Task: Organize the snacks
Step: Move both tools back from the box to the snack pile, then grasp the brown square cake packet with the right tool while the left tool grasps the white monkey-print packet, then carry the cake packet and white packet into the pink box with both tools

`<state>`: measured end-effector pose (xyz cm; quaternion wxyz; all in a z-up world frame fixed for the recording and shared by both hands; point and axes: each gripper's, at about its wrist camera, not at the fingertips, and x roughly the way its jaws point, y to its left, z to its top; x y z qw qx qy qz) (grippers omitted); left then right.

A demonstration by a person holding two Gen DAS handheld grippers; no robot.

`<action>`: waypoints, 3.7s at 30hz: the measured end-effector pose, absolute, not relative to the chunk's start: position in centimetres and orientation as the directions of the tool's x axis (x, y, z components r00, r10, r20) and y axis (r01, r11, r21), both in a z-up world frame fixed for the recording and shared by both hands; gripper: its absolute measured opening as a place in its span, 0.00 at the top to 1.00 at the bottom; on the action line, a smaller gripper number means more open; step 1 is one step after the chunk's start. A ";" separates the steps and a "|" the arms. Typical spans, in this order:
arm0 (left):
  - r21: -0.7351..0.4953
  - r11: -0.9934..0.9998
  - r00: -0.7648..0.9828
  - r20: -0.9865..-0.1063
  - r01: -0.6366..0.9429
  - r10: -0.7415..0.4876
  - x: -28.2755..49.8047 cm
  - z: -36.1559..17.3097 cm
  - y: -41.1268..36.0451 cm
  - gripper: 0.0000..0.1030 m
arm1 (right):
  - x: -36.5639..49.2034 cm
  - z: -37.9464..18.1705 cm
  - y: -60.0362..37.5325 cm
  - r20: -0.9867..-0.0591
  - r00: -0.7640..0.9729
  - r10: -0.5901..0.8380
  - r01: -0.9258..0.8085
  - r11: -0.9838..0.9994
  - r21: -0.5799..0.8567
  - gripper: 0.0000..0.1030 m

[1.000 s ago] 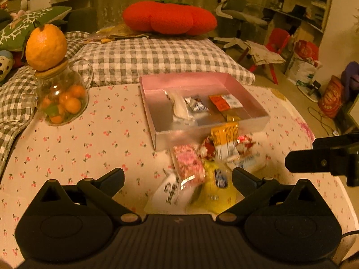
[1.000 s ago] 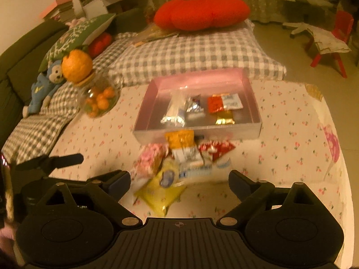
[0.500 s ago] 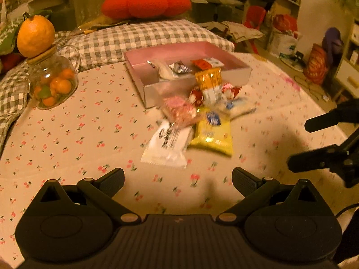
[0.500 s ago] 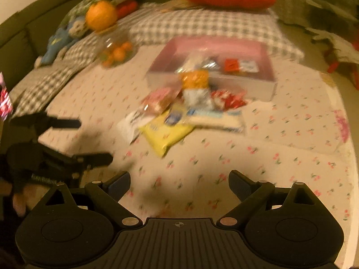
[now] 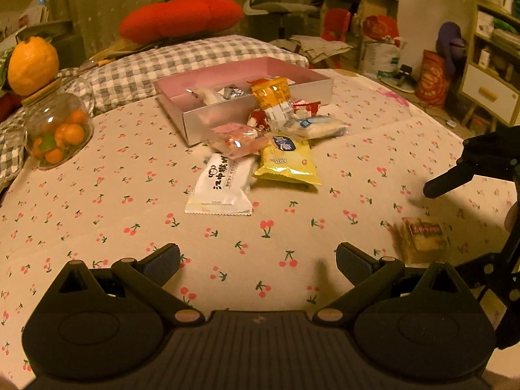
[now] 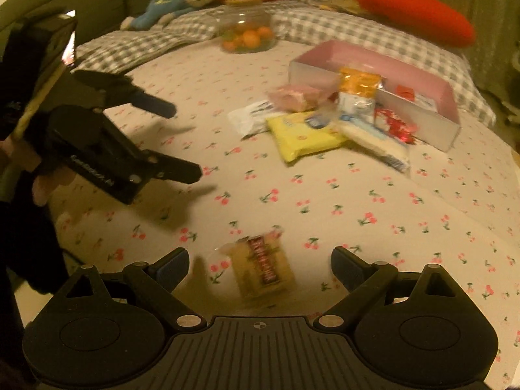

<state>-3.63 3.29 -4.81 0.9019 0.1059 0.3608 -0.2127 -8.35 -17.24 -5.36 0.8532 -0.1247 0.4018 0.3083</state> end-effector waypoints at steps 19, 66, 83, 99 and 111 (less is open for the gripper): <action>0.007 0.898 0.662 -0.678 0.440 -0.319 1.2 -7.5 3.9 0.00 | -8.6 -7.5 -19.0 -0.719 0.540 0.438 -0.598 0.801 0.038 0.08; -0.014 0.923 0.621 -0.736 0.385 -0.270 2.6 -5.7 5.7 0.55 | -4.8 -6.7 -18.8 -0.705 0.621 0.343 -0.455 0.890 0.033 0.68; -0.169 0.939 0.542 -0.780 0.300 -0.314 2.0 -4.5 6.9 0.59 | -2.9 -5.3 -18.4 -0.732 0.617 0.290 -0.353 0.933 0.072 0.68; -0.247 0.926 0.593 -0.713 0.286 -0.374 2.8 -1.4 6.1 0.59 | -1.1 -1.6 -17.6 -0.676 0.667 0.312 -0.333 0.937 0.104 0.68; -0.260 0.920 0.621 -0.680 0.294 -0.390 4.6 1.2 4.5 0.59 | 1.6 1.7 -17.3 -0.618 0.717 0.321 -0.302 0.943 0.138 0.68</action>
